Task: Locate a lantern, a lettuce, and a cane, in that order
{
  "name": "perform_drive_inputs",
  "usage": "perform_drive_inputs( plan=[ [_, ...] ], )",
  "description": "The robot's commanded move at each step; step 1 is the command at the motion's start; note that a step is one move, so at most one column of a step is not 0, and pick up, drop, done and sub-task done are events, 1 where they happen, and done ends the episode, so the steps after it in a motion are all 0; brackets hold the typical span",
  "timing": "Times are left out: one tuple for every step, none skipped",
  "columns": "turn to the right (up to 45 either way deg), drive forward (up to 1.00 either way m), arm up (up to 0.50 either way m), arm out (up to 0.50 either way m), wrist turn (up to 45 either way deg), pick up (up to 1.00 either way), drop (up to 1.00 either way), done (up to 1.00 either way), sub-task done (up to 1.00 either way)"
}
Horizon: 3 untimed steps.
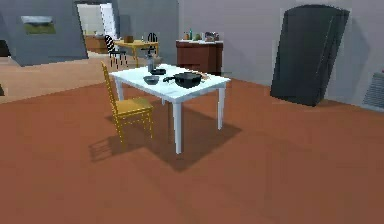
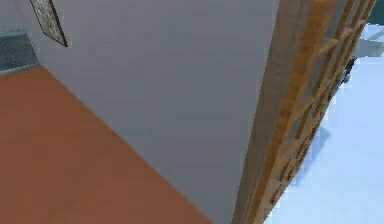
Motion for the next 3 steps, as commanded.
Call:
perform_drive_inputs(
  plan=[
    [24.0, 0.0, 0.0, 0.0, 0.0, 0.0, 0.0, 0.0, 0.0],
    [0.0, 1.0, 0.0, 0.0, 0.0, 0.0, 0.0, 0.0, 0.0],
    [0.0, 1.0, 0.0, 0.0, 0.0, 0.0, 0.0, 0.0, 0.0]
  ],
)
